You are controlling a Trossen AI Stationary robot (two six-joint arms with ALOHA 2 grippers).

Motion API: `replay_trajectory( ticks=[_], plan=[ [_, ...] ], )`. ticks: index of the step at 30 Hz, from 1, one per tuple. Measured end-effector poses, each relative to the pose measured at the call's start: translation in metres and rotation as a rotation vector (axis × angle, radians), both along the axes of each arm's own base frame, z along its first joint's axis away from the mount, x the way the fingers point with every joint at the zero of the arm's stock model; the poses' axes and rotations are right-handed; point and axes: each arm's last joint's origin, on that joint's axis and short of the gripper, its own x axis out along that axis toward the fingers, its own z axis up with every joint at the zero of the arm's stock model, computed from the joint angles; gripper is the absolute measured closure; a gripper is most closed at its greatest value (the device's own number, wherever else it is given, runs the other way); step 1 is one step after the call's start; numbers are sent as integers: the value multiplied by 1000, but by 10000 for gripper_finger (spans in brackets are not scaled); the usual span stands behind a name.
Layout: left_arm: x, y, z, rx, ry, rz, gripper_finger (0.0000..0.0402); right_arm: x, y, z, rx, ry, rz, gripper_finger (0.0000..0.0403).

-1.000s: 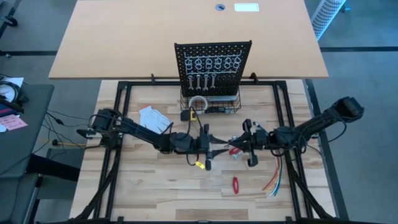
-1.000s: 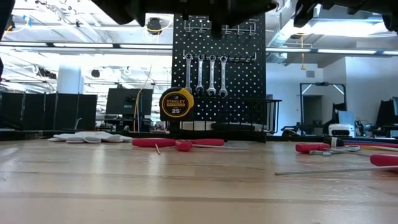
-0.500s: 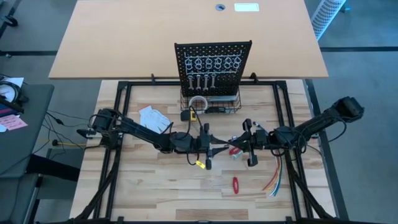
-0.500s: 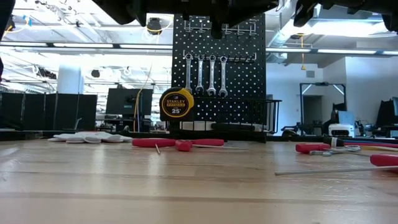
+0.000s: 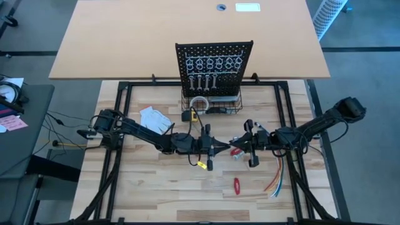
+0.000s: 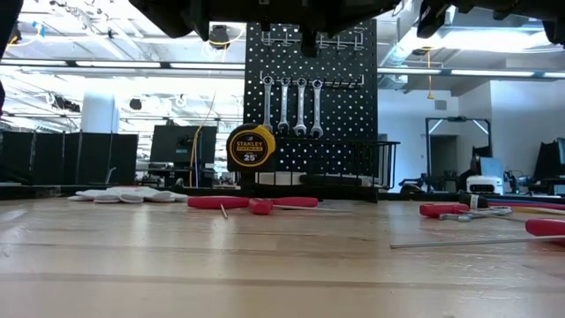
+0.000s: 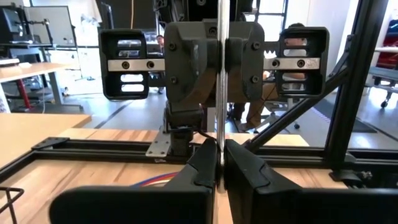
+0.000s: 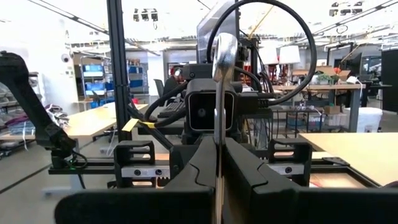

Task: Hang tools onto peg board
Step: Hang the silver wrench on the peg board

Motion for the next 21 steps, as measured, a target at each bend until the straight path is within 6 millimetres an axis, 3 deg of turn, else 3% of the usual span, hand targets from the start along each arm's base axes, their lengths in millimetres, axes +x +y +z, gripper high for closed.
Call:
replay_trajectory(
  ticks=[7, 14, 21],
  plan=[
    [0, 0, -1, -16, 6, -2, 394, 0, 0, -2, -3, 16, 0, 368],
    [0, 2, -1, -54, 3, -1, 396, -1, -3, -3, 18, 60, -65, 276],
    [2, 13, -3, -124, 26, 25, 396, -23, -9, 3, 17, 159, -280, 207]
  ],
)
